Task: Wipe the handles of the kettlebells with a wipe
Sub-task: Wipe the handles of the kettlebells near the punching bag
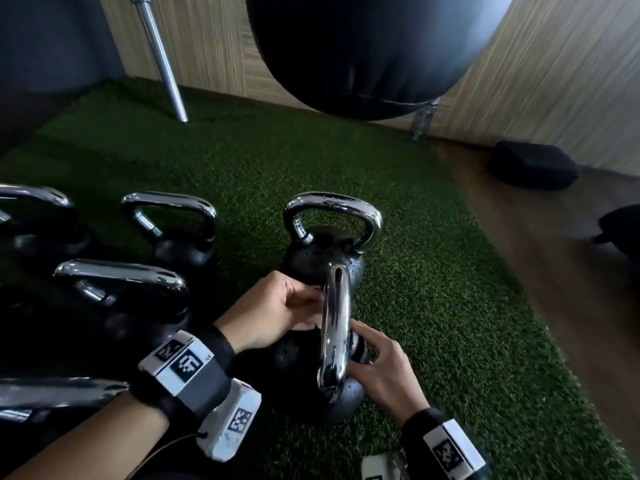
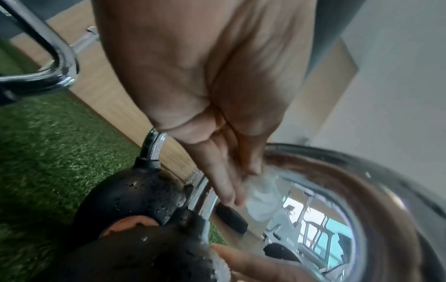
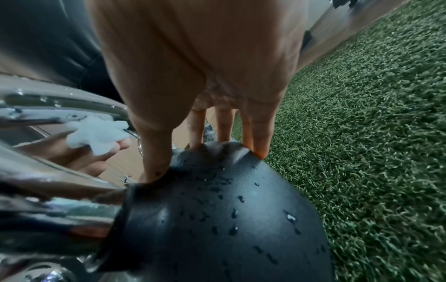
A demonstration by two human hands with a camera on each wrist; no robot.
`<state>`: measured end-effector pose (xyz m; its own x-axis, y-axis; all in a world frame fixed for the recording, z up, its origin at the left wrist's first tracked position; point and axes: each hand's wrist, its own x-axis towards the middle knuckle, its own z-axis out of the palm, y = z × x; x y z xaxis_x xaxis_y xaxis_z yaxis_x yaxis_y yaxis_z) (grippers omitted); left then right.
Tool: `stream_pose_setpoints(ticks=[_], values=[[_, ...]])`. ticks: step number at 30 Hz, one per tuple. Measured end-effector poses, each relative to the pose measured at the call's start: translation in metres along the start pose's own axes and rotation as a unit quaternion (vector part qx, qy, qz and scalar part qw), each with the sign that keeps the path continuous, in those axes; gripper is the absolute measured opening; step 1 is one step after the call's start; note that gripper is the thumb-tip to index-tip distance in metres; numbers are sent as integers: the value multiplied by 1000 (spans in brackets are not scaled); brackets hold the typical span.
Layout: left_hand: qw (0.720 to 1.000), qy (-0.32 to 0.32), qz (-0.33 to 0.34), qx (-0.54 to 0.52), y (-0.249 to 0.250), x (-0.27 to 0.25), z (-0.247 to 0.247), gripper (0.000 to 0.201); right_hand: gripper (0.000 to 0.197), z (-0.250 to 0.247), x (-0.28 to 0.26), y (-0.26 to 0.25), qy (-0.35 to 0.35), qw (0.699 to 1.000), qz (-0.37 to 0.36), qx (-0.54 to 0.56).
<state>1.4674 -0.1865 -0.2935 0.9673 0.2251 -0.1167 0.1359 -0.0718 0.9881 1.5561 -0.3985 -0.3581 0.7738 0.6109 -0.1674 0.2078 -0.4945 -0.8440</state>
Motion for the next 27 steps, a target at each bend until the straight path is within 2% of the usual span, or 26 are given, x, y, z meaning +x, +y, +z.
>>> stream_pose_setpoints(ticks=[1, 3, 5, 6, 11, 14, 18, 22, 27], values=[[1000, -5, 9, 27, -1, -2, 0, 25, 84, 0, 1, 0, -1, 1000, 1, 0], [996, 51, 38, 57, 4, 0, -4, 16, 85, -1, 1, -1, -9, 1000, 2, -2], [991, 125, 47, 0, 15, 2, -6, 18, 89, -3, 1, -4, -20, 1000, 2, -4], [991, 127, 52, -11, 21, 1, -5, 20, 89, -3, 2, -4, -21, 1000, 3, -4], [996, 45, 56, 61, 45, -19, -7, 22, 92, -3, 0, -4, -16, 1000, -1, 0], [998, 13, 11, 61, 48, -21, -13, 30, 92, -5, 0, -6, -22, 1000, 0, 2], [999, 22, -25, 23, 47, -24, -8, 23, 94, -5, 0, -6, -22, 1000, 4, 6], [993, -71, -93, 0, 48, -38, -11, 14, 92, -4, -3, -7, -14, 1000, 8, 11], [996, -62, -50, 28, 44, -45, -9, 16, 92, -4, -3, -8, -16, 1000, 15, 3]])
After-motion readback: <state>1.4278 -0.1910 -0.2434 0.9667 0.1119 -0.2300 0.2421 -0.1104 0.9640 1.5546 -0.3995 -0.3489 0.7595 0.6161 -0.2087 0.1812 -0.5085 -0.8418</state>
